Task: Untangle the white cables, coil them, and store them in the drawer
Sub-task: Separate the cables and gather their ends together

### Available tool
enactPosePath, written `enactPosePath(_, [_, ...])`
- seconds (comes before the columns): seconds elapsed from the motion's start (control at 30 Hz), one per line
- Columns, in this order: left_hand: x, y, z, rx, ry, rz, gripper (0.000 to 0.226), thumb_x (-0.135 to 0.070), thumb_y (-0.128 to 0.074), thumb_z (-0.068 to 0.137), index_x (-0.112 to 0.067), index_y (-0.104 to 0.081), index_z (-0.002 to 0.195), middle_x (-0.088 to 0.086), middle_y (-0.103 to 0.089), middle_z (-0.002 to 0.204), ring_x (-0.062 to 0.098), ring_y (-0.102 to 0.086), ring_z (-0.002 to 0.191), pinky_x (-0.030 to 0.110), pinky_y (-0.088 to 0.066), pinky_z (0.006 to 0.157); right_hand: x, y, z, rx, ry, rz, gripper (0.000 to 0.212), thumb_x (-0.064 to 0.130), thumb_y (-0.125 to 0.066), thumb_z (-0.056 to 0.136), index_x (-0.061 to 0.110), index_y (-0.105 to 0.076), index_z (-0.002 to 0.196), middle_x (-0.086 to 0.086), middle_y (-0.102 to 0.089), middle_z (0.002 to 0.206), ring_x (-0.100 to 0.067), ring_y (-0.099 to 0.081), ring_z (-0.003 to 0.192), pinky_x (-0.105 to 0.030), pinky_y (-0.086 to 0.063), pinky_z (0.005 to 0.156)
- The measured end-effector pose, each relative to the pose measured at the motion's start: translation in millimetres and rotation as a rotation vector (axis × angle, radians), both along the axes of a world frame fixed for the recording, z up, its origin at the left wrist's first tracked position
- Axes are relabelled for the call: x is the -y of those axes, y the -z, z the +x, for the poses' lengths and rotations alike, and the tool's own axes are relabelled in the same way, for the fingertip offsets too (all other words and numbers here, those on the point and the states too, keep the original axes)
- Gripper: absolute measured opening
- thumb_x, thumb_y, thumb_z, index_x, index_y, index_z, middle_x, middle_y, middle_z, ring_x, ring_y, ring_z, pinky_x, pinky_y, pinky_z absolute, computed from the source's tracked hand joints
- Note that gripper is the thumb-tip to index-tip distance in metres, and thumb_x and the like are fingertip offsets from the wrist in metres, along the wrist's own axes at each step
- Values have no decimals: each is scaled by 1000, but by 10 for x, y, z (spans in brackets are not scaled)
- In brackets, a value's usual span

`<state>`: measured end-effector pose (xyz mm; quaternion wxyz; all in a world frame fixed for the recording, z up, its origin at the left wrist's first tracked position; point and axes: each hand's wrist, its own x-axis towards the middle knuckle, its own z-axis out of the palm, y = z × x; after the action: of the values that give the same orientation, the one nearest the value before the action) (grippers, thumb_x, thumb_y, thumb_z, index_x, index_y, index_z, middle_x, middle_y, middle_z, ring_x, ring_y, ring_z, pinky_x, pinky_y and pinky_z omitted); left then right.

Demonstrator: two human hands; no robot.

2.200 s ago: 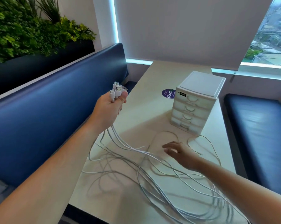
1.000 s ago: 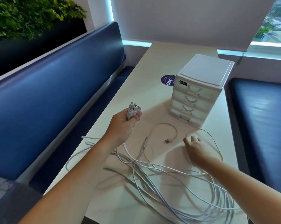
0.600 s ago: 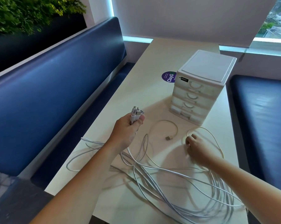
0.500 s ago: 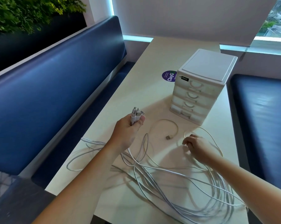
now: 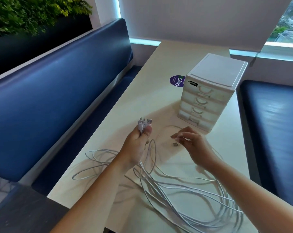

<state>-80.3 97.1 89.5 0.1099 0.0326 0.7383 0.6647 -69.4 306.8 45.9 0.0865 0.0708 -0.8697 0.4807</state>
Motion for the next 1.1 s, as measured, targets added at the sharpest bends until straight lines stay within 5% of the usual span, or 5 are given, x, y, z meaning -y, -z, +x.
enactPosePath(0.13, [12, 5, 75, -6, 17, 22, 31, -49, -47, 90, -20, -47, 81, -17, -43, 55, 14, -31, 71, 46, -27, 51, 286, -279, 58, 74, -96, -201, 21, 10, -55, 94, 25, -64, 81, 8, -63, 82, -4, -58, 76, -14, -42, 73])
enactPosePath(0.27, [60, -60, 137, 67, 65, 193, 64, -75, -37, 80, -14, -49, 94, -8, -33, 61, 7, -24, 48, 23, -21, 47, 542, -512, 164, 163, -112, -480, 21, 2, -49, 96, 11, -65, 86, -5, -57, 66, -18, -54, 61, -15, -44, 58])
enactPosePath(0.47, [90, -126, 213, 16, -8, 164, 47, -59, -38, 86, -17, -55, 98, -7, -36, 64, 4, -30, 50, 18, -26, 48, 800, -649, 283, 208, -96, -670, 14, -1, -55, 91, 10, -62, 89, -2, -61, 63, -13, -54, 53, -18, -46, 54])
enactPosePath(0.7, [79, -130, 309, 27, -103, 199, 26, -39, -39, 102, -21, -56, 95, -5, -43, 69, 6, -37, 55, 18, -31, 49, 963, -697, 355, 199, -19, -664, 26, -6, -52, 92, 16, -65, 97, -6, -61, 88, -10, -62, 69, -22, -54, 68])
enactPosePath(1.1, [4, -207, 436, 84, -145, 254, 41, -48, -29, 102, -15, -50, 116, -5, -44, 73, -1, -37, 47, 12, -33, 44, 1133, -594, 461, 20, 171, -487, 20, 2, -69, 81, 20, -66, 89, 2, -70, 79, -17, -67, 80, -48, -56, 78])
